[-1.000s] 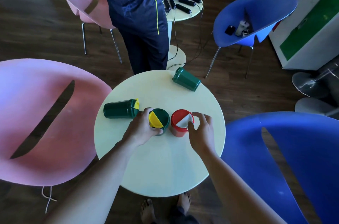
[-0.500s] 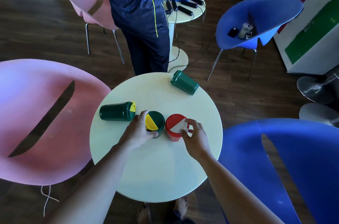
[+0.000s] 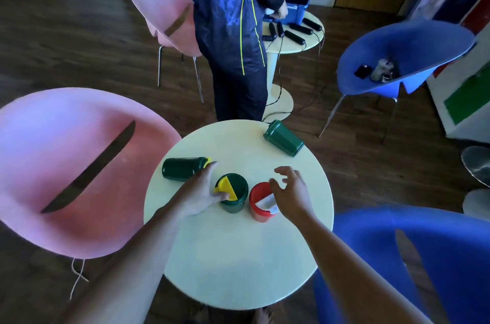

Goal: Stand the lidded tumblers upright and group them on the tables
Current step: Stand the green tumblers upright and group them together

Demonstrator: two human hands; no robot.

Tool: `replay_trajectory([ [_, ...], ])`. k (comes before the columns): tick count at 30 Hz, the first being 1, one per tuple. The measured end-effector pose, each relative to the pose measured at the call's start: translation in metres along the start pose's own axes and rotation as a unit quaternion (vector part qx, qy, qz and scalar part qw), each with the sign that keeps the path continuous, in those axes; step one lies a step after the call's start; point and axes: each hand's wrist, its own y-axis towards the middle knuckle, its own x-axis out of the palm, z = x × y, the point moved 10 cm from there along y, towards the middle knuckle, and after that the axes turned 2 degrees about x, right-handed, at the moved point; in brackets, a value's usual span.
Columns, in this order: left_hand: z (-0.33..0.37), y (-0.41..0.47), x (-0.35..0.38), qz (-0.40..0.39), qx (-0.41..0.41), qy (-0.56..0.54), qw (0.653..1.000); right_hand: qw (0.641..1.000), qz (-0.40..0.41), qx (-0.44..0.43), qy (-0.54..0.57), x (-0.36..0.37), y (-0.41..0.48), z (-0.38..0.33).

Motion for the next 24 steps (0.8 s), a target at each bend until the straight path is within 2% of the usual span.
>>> replay_trajectory([
  [5,-0.046,0.021,-0.025,0.025,-0.041,0.007,0.999,0.999,-0.018,-0.037,-0.009,0.018,0.018,-0.043],
  [9,-0.120,0.063,-0.027,0.019,-0.069,0.024,0.997,0.998,-0.044,-0.035,0.009,0.047,0.033,-0.072],
  [16,-0.104,0.070,-0.063,-0.050,0.004,0.088,0.995,0.991,-0.120,0.034,-0.049,0.118,0.063,-0.100],
  [24,-0.109,0.107,-0.041,-0.128,0.108,0.198,0.966,0.962,-0.166,0.109,-0.187,0.186,0.091,-0.101],
])
